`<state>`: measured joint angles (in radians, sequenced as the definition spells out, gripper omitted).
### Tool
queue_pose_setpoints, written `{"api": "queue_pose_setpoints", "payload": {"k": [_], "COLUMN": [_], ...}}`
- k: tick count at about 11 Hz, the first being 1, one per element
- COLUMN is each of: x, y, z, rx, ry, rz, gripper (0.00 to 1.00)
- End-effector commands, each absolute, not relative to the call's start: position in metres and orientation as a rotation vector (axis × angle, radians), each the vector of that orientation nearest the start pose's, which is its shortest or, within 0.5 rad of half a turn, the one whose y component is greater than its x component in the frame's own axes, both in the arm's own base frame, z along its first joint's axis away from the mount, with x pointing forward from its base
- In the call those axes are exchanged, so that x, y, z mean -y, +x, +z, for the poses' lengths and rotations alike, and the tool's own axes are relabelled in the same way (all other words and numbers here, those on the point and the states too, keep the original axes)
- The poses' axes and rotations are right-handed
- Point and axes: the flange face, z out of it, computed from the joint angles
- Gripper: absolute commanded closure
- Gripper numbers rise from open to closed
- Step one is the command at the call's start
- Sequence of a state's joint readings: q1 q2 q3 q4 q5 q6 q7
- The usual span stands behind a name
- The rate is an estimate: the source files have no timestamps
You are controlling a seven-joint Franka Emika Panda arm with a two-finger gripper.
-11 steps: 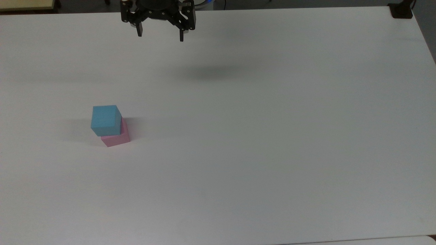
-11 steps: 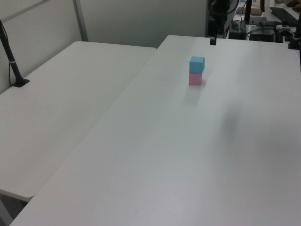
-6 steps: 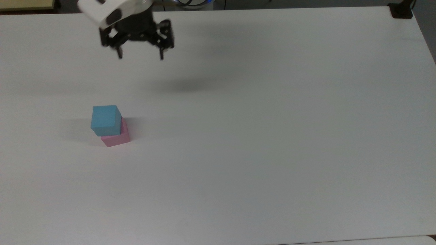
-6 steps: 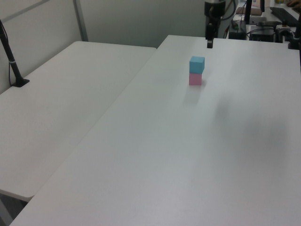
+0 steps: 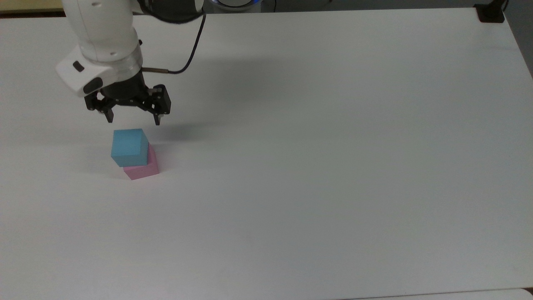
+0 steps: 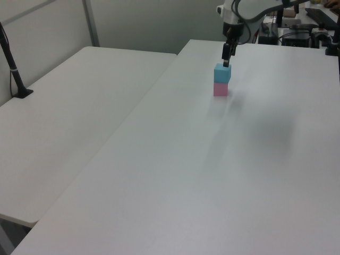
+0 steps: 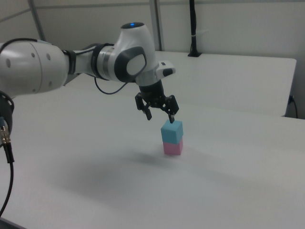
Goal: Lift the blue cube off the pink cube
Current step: 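Move the open gripper over the blue cube and lower it, then close the gripper on the blue cube atop the pink cube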
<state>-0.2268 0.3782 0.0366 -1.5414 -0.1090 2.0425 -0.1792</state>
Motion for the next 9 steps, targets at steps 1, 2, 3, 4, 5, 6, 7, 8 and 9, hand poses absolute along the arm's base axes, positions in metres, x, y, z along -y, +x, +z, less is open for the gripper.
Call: {"api": "queue_pose_setpoints", "payload": {"k": [1, 2, 3, 4, 5, 6, 7, 8, 9], "x": [0.149, 0.149, 0.149, 0.151, 0.151, 0.152, 0.158, 0.159, 0.157], "y": [0.682, 0.685, 0.688, 0.689, 0.689, 0.688, 0.688, 0.689, 0.693], "z": [0.433, 0.423, 0.42, 0.418, 0.416, 0.416, 0.415, 0.409, 0.404], "rx": [0.057, 0.059, 0.062, 0.068, 0.077, 0.082, 0.074, 0.067, 0.074], "ry": [-3.26, -3.261, -3.262, -3.27, -3.271, -3.277, -3.281, -3.282, -3.28], "rz": [-0.235, -0.245, -0.267, -0.273, -0.267, -0.266, -0.264, -0.266, -0.302], "gripper": [0.0, 0.0, 0.0, 0.0, 0.0, 0.0, 0.0, 0.06, 0.13]}}
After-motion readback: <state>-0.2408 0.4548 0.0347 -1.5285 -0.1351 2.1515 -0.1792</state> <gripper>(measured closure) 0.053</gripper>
